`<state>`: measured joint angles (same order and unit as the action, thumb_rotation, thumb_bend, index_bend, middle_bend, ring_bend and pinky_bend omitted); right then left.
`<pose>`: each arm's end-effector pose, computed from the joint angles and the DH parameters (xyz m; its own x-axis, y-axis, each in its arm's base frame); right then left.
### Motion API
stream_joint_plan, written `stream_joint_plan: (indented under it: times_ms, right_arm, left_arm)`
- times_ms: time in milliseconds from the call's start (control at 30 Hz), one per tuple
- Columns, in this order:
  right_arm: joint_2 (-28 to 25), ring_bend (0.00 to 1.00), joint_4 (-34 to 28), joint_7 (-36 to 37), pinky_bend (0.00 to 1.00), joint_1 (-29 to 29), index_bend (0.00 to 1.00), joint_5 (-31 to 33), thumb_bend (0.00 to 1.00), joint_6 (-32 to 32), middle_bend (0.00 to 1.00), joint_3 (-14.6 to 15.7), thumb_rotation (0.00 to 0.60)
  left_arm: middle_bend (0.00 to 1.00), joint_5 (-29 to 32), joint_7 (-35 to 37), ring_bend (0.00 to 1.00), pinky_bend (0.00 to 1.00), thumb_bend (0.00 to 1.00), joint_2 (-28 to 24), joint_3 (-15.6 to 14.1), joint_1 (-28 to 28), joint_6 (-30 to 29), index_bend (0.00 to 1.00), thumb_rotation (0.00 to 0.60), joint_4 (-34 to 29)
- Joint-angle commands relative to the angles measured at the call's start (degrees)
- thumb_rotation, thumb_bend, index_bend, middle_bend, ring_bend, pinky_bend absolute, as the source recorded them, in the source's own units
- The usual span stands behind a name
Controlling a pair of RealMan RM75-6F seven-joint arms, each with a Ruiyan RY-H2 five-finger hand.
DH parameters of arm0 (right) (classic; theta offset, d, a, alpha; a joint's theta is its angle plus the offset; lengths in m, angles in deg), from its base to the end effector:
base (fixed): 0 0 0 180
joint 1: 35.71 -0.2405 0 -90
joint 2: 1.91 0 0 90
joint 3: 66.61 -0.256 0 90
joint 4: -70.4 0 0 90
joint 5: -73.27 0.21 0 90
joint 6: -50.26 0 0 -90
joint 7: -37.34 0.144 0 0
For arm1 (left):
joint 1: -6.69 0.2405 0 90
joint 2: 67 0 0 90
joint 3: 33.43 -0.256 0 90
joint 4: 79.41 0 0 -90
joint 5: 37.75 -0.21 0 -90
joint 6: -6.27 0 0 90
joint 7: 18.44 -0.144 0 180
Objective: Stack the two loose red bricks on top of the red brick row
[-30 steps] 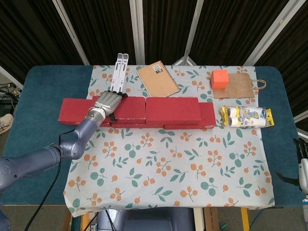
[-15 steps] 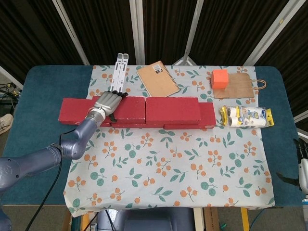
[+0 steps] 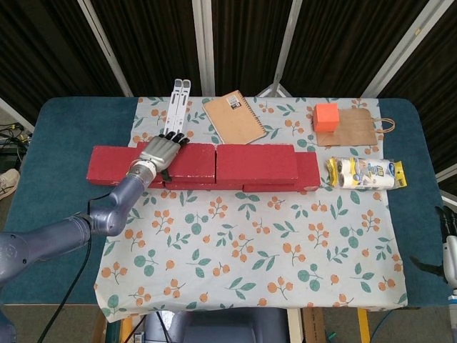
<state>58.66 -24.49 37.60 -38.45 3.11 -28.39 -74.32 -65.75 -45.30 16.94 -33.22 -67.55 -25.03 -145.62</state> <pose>-0.3475 -0.1808 0.1868 0.3524 -0.0349 0.9352 -0.8939 0.2834 0.3474 -0.0949 0.4695 0.0117 0.6803 0.3674 0.6342 0.7328 -0.3567 -0.5795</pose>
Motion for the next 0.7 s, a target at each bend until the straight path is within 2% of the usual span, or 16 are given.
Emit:
stream_joint_plan:
  times_ms: [33, 300, 500, 700]
  right_arm:
    - [-0.1, 0.0, -0.1, -0.1, 0.0, 0.0, 0.0, 0.1, 0.0, 0.1, 0.04, 0.0, 0.6]
    - [-0.4, 0.0, -0.6, -0.5, 0.0, 0.1, 0.0, 0.8, 0.0, 0.3, 0.04, 0.0, 0.6]
    - [-0.4, 0.0, -0.6, -0.6, 0.0, 0.2, 0.0, 0.8, 0.0, 0.1, 0.04, 0.0, 0.6]
    - [-0.5, 0.0, -0.7, -0.9, 0.0, 0.3, 0.0, 0.7, 0.0, -0.2, 0.04, 0.0, 0.6]
  left_arm:
    - [0.0, 0.9, -0.5, 0.0, 0.14, 0.0, -0.4, -0.4, -0.5, -0.1, 0.0, 0.6, -0.6]
    - [0.0, 3.6, -2.0, 0.0, 0.13, 0.0, -0.7, -1.7, -1.6, -0.9, 0.0, 0.6, -1.6]
    - [0.0, 4.6, -3.1, 0.0, 0.07, 0.0, -1.6, -1.9, -2.3, -2.4, 0.0, 0.6, -2.8]
    - [0.0, 6.8, -1.8, 0.0, 0.03, 0.0, -7.1, -0.1, -3.2, -2.2, 0.0, 0.6, -10.5]
